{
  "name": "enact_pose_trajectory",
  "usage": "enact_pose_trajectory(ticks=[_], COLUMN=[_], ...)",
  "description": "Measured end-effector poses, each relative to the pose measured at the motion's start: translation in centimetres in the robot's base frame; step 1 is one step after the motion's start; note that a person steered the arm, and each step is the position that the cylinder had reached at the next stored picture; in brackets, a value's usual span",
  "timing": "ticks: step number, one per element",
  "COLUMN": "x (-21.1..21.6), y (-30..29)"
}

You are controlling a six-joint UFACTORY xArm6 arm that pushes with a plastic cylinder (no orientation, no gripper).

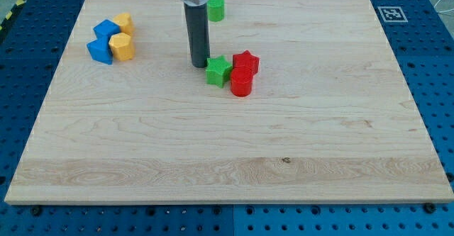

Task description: Move your arm to the green circle

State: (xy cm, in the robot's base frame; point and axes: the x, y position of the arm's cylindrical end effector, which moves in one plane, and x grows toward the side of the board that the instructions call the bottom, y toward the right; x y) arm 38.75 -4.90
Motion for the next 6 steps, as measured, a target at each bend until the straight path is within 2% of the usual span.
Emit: enact_pose_trajectory(ticks=[2, 3, 5, 6], x=[0.2, -4.5, -17.2, -19.2], y=[0.0, -2.0, -6.9, -3.9])
